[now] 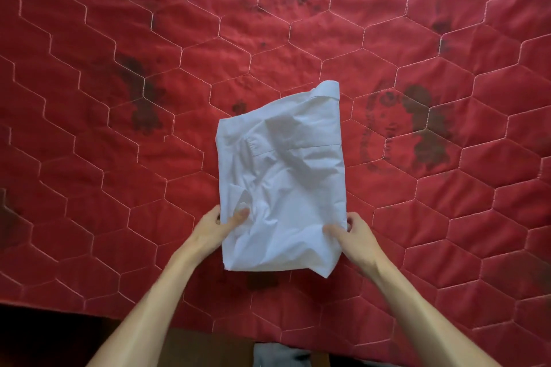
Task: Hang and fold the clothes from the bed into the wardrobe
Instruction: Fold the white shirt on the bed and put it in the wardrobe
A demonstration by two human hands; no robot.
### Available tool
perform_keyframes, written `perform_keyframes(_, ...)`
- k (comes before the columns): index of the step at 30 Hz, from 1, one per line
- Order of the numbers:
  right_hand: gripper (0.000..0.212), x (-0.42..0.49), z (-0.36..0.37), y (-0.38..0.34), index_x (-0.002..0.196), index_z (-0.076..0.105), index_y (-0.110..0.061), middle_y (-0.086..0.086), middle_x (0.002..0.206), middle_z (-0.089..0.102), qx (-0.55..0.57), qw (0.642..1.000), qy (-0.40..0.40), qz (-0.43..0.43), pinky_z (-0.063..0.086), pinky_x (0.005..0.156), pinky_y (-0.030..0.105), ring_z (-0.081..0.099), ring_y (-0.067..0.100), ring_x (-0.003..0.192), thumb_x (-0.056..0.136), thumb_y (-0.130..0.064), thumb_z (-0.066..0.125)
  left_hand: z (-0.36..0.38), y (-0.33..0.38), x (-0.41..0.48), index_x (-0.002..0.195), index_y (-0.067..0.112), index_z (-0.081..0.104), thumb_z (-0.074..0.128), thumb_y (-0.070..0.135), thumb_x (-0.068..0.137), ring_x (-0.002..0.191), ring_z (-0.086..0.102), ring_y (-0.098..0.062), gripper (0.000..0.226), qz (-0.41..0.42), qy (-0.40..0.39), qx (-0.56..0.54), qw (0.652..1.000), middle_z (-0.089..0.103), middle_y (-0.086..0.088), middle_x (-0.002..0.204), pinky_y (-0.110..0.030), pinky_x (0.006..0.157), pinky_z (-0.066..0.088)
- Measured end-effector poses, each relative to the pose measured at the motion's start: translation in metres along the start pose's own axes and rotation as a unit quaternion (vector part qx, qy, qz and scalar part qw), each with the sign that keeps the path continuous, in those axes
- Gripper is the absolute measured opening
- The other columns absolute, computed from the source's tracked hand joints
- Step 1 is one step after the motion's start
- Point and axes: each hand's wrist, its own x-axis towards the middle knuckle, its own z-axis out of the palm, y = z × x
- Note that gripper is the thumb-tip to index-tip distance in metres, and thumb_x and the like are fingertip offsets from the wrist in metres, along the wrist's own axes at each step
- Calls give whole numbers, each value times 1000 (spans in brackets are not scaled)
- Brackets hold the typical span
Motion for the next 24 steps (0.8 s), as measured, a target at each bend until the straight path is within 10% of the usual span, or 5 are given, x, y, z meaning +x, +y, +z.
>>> perform_keyframes(6,26,-10,-10,37,103,71,-18,-1,99,77,-68,997,-45,12,60,80,36,73,14,88,79,-16,79,26,-32,-12,120,34,48,81,20,59,103,66,-18,71,2,4,47,999,66,6,113,-41,86,56)
perform_keyframes(9,43,-28,-23,46,116,61,-12,0,108,71,-71,996,-35,33,55,68,23,68,10,89,78,-17,80,23,-40,-22,132,20,44,72,-8,72,79,70,-19,72,-62,-76,-30,995,75,-12,100,-32,63,54)
perform_keyframes(14,68,-72,-43,26,140,38,-40,7,94,74,1,999,-3,-46,52,61,17,70,16,74,85,-24,75,6,-28,-54,155,40,7,67,-3,78,77,60,-24,107,-19,-135,-90,987,73,-13,92,-34,70,49)
perform_keyframes(20,39,-54,-52,-61,113,67,-25,-3,67,68,201,972,-20,-123,50,48,22,61,12,55,98,-52,42,-8,39,-61,119,20,67,48,27,101,83,74,-23,27,73,21,-260,963,78,-3,94,-32,62,60)
perform_keyframes(24,42,-8,-35,-86,124,56,-17,7,102,70,77,981,69,-161,56,74,31,68,17,87,98,-50,51,-3,55,-18,130,13,52,21,67,99,81,72,-33,70,33,134,-252,958,73,-19,94,-48,81,59)
